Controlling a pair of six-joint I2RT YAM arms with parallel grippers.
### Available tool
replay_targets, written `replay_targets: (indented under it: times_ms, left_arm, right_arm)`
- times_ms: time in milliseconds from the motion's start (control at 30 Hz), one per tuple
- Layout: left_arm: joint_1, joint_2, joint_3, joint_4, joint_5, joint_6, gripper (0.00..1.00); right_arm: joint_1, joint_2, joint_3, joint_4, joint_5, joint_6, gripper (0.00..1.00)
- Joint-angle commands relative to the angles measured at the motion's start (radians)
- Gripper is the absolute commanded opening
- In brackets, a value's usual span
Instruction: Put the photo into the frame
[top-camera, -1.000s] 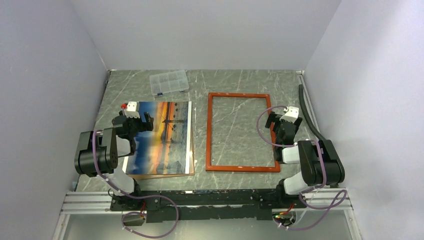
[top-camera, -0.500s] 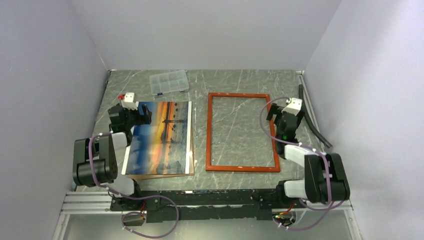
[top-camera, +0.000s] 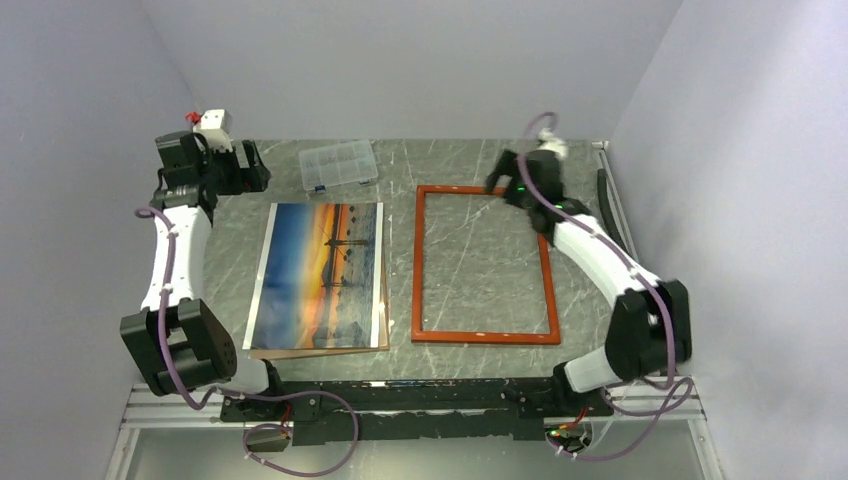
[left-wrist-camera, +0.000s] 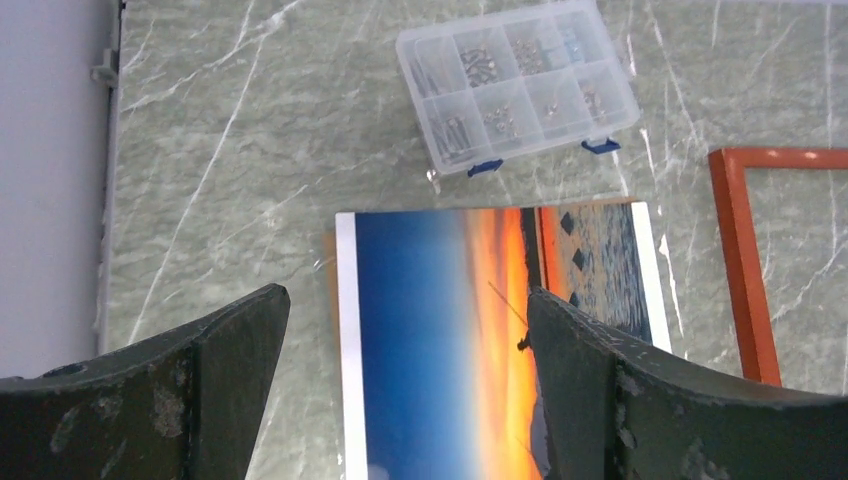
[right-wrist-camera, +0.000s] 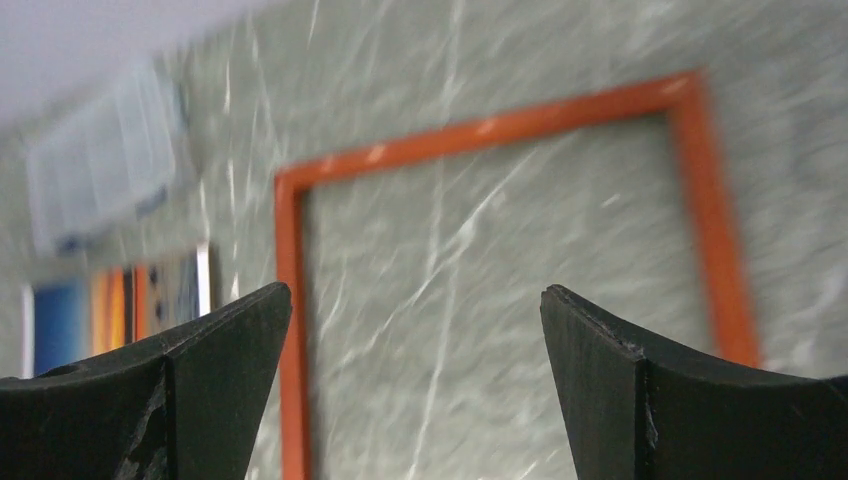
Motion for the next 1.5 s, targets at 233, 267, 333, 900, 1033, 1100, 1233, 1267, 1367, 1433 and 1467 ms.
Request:
replay_targets:
  times_ms: [233,267,333,900,1033,1100,1233,1267,1367,1433,1467]
  left_arm:
    - [0.109,0.036,0.199,-0.547,0.026,0.143,0.93]
    - [0.114,0.034,0.209,-0.567,0.028,0.148,0.93]
    - [0.123,0.029,0.218,-0.596,0.036,0.153,0.92]
    - [0.126,0.029,0.177,-0.679,0.051,0.175,0.89]
    - [0.125,0.024,0.180,-0.687,0.047,0.181,0.89]
    - [0.125,0.021,0.179,-0.690,0.052,0.183,0.89]
    - [0.125,0.024,0.176,-0.695,0.081,0.179,0.90]
    - [0.125,0.023,0.171,-0.697,0.097,0.177,0.90]
    - [0.124,0.017,0.148,-0.694,0.154,0.179,0.95]
    - [0.122,0.002,0.123,-0.675,0.189,0.191,0.95]
    - [0.121,-0.009,0.106,-0.662,0.200,0.199,0.95]
  right_arm:
    - [0.573,0.443,0.431,-0.561,0.327,0.105,1.00]
    - [0.588,0.482,0.460,-0.585,0.327,0.112,0.99]
    - [0.613,0.540,0.497,-0.592,0.323,0.112,0.95]
    - [0.647,0.687,0.437,-0.437,0.268,0.112,0.64]
    - [0.647,0.706,0.424,-0.414,0.254,0.121,0.59]
    - [0.647,0.710,0.412,-0.399,0.243,0.127,0.53]
    - [0.648,0.708,0.415,-0.394,0.228,0.130,0.25]
    - [0.648,0.702,0.426,-0.400,0.225,0.128,0.20]
    - [0.649,0.674,0.483,-0.447,0.220,0.126,0.08]
    - [0.650,0.639,0.540,-0.492,0.211,0.133,0.03]
    - [0.649,0.616,0.577,-0.511,0.203,0.140,0.02]
